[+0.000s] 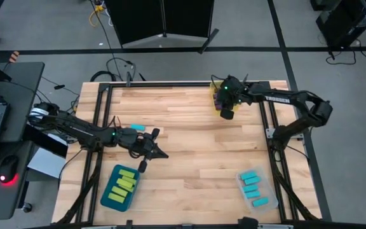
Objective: Sort blocks
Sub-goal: Put the violet block into the transparent yellow bin
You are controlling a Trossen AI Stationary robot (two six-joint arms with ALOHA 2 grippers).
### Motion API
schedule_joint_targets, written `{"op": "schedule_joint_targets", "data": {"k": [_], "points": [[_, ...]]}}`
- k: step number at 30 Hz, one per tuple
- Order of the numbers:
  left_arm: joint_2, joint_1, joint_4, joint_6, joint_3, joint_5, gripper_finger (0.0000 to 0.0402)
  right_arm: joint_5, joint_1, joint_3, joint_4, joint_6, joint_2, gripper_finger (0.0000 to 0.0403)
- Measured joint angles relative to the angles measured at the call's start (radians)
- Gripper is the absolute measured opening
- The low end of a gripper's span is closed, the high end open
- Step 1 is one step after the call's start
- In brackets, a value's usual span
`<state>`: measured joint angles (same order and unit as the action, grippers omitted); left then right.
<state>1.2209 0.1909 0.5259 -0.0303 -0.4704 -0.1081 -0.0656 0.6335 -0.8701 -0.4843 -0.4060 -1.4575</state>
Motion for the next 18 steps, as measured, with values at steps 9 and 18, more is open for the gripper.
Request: {"op": "schedule_joint_targets", "data": {"k": [9,18], "points": [[0.0,0.005,0.0,0.001,0.0,0.006,0.0008,0.02,0.047,0.013,0.025,0.0,-0.108,0.0117],[0.0,0.005,-0.01,0.005,0.0,0.006,0.0008,0.022,0.056,0.012,0.038,0.043,-0.143,0.013]]}}
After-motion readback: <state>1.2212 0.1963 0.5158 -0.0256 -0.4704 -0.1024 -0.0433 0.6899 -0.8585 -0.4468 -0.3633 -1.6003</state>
